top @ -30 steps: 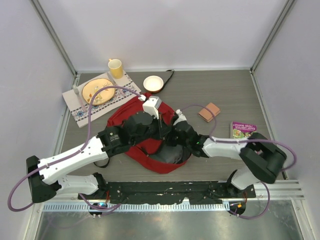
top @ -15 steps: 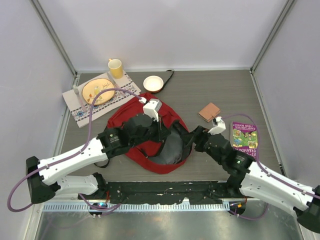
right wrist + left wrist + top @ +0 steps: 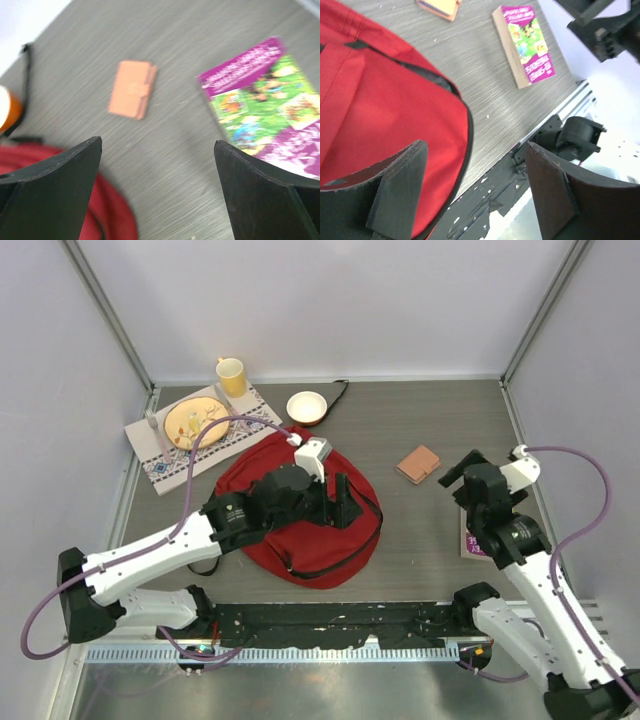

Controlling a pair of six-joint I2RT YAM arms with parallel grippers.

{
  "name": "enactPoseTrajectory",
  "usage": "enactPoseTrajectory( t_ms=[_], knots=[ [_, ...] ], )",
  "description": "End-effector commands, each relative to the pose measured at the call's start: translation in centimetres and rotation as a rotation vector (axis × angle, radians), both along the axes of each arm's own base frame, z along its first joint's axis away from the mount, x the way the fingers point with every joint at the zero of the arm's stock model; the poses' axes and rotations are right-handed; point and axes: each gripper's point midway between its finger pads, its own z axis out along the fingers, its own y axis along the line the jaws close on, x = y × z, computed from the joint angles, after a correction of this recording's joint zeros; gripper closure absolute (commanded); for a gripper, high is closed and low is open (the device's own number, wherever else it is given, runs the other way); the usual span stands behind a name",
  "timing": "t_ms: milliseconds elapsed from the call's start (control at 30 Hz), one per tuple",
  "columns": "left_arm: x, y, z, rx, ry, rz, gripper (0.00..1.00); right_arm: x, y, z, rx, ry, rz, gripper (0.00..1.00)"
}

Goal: Pack the student bag
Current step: Pick up the book from the center of the board.

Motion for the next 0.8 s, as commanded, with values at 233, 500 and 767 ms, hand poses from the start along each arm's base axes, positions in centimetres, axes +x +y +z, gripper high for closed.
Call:
enactPoseTrajectory(
  t_ms=[233,500,767],
  knots=[
    [1.2,-5.6,5.8,-0.128,-0.106,-0.116,0.0,0.0,-11.6,-6.6,0.047,0.344,-0.313,0.0],
    [1.8,-8.6,4.7,-0.127,-0.088,-0.166,0.0,0.0,-16.6,-9.3,-0.031,0.315,-0.518,0.0],
    [1.4,-11.1,3.6,-0.137,-0.03,-0.235,0.0,-0.9,-18.5,-11.6,-0.02,0.344,-0.642,0.0]
  ],
)
